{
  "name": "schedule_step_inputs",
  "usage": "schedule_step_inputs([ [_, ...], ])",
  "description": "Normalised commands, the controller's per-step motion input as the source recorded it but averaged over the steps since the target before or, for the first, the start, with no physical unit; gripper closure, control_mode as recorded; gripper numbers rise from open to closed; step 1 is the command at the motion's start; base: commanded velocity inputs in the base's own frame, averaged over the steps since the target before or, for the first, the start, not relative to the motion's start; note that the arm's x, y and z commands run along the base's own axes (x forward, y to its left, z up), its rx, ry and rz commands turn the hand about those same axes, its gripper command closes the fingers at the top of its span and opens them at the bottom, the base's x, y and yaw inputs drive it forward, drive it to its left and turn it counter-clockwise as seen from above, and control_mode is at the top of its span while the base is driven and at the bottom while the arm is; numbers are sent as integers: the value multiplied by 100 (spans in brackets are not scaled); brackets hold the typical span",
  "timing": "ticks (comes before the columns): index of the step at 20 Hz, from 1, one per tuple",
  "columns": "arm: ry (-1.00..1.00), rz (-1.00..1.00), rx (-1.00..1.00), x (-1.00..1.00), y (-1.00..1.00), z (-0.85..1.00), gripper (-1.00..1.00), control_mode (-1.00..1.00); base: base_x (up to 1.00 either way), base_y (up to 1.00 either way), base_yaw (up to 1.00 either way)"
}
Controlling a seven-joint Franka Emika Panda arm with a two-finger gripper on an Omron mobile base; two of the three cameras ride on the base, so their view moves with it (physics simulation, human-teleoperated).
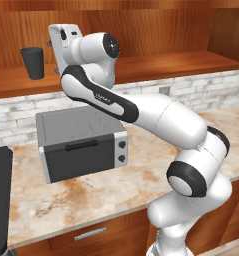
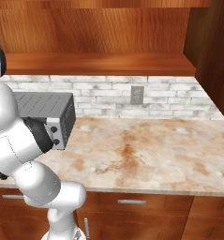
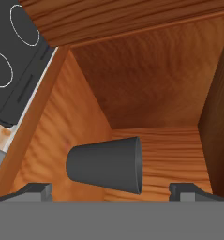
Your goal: There is a bowl on the dining counter. Grab a lemon wedge from the fridge and place it in the bowl. Then get the liquor bottle and glass cup from the cabinet and place them next to the bowl.
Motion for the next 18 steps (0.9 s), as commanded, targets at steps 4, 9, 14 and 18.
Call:
schedule_step_inputs([
  [4,0,3,0,13,0,3,-100,-100,0,0,0],
  [9,0,4,0,23,0,0,-100,-100,0,0,0],
  [14,0,4,0,22,0,0,-100,-100,0,0,0],
  [18,0,2,0,13,0,0,-100,-100,0,0,0],
])
